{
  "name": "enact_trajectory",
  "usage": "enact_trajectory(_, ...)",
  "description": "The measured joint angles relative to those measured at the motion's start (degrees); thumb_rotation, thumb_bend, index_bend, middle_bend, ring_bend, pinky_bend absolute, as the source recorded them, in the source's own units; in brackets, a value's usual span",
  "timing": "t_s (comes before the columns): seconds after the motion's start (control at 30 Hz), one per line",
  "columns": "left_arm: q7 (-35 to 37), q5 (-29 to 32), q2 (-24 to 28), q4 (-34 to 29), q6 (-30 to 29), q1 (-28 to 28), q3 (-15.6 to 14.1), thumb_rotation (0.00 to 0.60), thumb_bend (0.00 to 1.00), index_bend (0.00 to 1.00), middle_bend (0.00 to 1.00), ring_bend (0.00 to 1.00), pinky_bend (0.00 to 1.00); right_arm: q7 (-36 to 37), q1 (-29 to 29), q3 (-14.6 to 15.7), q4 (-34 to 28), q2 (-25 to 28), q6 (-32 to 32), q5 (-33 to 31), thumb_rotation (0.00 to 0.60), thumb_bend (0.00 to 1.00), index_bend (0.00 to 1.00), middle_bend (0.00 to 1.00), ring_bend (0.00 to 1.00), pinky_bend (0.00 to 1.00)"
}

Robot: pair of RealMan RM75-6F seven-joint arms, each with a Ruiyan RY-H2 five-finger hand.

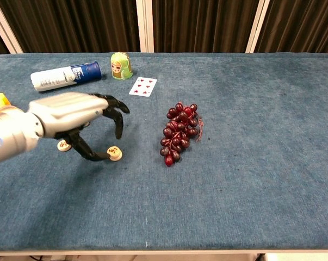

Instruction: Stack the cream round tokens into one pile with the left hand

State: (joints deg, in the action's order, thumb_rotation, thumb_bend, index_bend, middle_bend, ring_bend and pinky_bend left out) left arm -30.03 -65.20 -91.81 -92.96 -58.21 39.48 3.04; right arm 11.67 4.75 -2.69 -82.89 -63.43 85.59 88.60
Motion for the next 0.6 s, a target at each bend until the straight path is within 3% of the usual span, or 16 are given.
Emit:
enact_trajectory(0.23, 3.38, 0.18, 4.48, -1.13, -3.15, -2.68, 0.53, 0.6, 0.25, 0.41, 0.1, 0.0, 0.0, 0.27, 0.02, 0.04, 0.37, -0.21, 0.05, 0.23, 0.6, 0.19, 0.0, 0.02, 0.0, 0.01)
enact_trajectory(0.6, 4.76, 2.97, 3.62, 3.91, -0.55, -3.84, -0.4, 0.6, 0.26, 0.41, 0.1, 0.0, 0.0, -0.89, 0.18, 0.04, -0.69, 0.08, 0.11, 0.58, 0.6, 0.19, 0.0, 0.02, 0.0, 0.01)
